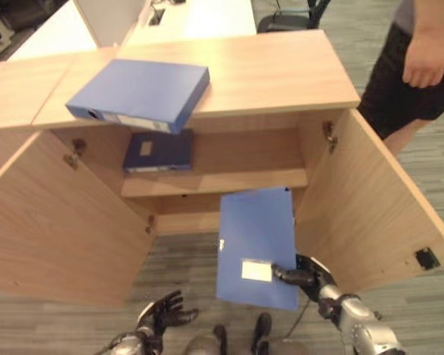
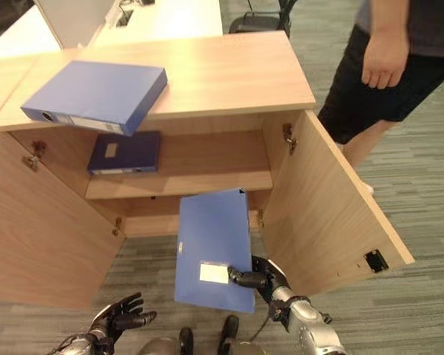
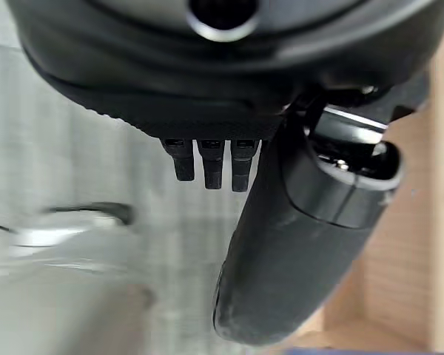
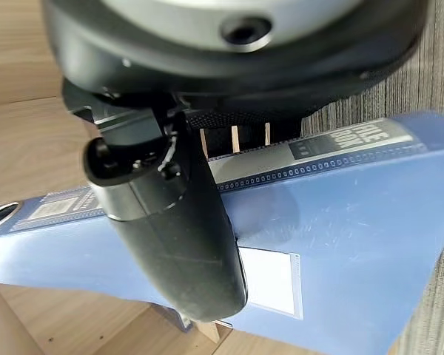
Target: Put the empty folder in the office cabinet
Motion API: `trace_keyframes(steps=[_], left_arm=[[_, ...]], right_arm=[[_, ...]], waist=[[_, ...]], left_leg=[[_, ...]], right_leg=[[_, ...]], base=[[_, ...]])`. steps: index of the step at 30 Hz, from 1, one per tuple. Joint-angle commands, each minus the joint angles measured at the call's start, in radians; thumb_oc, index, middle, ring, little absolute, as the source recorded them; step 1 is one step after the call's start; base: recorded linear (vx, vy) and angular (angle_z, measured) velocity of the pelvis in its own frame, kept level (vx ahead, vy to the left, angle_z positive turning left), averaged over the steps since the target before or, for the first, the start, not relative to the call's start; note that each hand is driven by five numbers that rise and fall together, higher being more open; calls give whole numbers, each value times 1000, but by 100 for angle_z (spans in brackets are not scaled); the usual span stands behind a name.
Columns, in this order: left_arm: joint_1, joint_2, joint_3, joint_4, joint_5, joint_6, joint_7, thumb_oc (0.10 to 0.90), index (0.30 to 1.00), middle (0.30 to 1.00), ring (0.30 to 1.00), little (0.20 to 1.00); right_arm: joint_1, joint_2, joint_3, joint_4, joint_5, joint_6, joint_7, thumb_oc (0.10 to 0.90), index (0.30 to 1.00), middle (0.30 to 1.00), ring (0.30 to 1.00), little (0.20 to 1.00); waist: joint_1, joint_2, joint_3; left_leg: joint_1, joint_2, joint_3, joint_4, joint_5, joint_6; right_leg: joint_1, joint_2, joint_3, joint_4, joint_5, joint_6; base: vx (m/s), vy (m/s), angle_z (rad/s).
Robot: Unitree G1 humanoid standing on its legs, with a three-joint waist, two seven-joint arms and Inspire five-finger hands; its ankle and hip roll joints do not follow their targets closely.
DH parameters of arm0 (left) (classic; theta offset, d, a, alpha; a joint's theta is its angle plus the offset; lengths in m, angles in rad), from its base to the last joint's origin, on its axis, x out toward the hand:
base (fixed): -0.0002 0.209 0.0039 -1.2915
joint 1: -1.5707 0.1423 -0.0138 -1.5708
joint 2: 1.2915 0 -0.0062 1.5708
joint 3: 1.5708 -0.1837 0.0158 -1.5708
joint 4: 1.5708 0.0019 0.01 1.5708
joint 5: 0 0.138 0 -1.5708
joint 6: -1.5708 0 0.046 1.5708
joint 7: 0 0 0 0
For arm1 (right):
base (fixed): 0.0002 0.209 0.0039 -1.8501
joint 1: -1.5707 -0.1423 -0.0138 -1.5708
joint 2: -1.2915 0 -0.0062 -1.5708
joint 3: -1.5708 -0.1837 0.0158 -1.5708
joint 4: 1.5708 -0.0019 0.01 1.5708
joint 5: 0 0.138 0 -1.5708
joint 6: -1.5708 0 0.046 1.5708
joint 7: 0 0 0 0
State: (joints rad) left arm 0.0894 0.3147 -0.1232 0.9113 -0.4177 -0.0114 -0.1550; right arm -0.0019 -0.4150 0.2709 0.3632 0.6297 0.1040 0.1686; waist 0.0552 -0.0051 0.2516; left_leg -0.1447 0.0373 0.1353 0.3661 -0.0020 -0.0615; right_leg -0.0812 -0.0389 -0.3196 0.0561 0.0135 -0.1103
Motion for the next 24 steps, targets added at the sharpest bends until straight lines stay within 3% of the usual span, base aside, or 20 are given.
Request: trace_keyframes(steps=[1,2,3,6,8,9,13,18,20,24], left_arm=[[29,-9,66,31,19,-19,71,800,900,900,900,900],[26,-21,79,85,18,-18,80,800,900,900,900,900],[17,-39,105,173,24,-20,108,800,900,900,900,900],[15,-61,164,286,9,-19,142,800,900,900,900,900],[42,-86,198,321,9,-11,159,800,900,900,900,900],[52,-91,199,330,20,-7,160,800,900,900,900,900],[63,-89,192,355,79,-3,157,800,900,900,900,900],[62,-70,165,351,172,-10,173,800,900,900,900,900],[49,-53,147,332,181,-15,182,800,900,900,900,900],[20,-33,129,317,190,-19,201,800,900,900,900,900]], right_arm=[[-25,18,16,-131,52,-73,18,400,300,300,300,300],[-21,20,19,-130,50,-76,14,400,300,300,300,300],[-11,22,21,-126,51,-83,3,400,300,300,300,300],[6,21,13,-114,57,-85,-8,400,300,300,300,300],[24,11,4,-105,49,-66,-13,400,300,300,300,300],[39,14,3,-108,45,-63,-9,400,300,300,300,300],[68,21,2,-107,37,-58,-4,400,300,300,300,300],[80,23,10,-125,24,-58,1,400,300,300,300,300],[47,23,20,-128,34,-66,-2,400,300,300,300,300],[-4,23,35,-141,48,-75,-4,400,300,300,300,300]], waist=[[-8,-9,-78],[-4,-8,-80],[1,1,-79],[7,26,-78],[14,61,-100],[15,67,-110],[21,61,-130],[37,24,-122],[51,-1,-98],[71,-20,-62]], left_leg=[[18,11,2,-181,-20,7],[11,15,-7,-210,9,3],[-5,32,-22,-289,79,-8],[-27,68,-19,-453,133,-21],[-35,120,11,-453,168,-41],[-29,124,10,-453,185,-48],[-16,118,36,-453,213,-53],[-42,82,71,-412,197,-25],[-111,55,73,-311,142,1],[-142,10,87,-240,53,35]], right_leg=[[97,-48,69,37,-117,123],[102,-45,73,40,-122,122],[117,-38,83,50,-139,119],[149,-40,98,90,-184,126],[209,-41,132,91,-212,135],[229,-40,135,75,-213,137],[265,-58,139,39,-207,149],[259,-119,142,20,-191,184],[234,-162,141,21,-168,210],[172,-235,141,115,-123,248]], base=[[116,-3,-1],[167,29,0],[146,57,2],[232,150,-6],[486,311,-43],[382,222,-53],[274,195,-22],[195,213,-5],[116,280,-10],[86,260,-7]])
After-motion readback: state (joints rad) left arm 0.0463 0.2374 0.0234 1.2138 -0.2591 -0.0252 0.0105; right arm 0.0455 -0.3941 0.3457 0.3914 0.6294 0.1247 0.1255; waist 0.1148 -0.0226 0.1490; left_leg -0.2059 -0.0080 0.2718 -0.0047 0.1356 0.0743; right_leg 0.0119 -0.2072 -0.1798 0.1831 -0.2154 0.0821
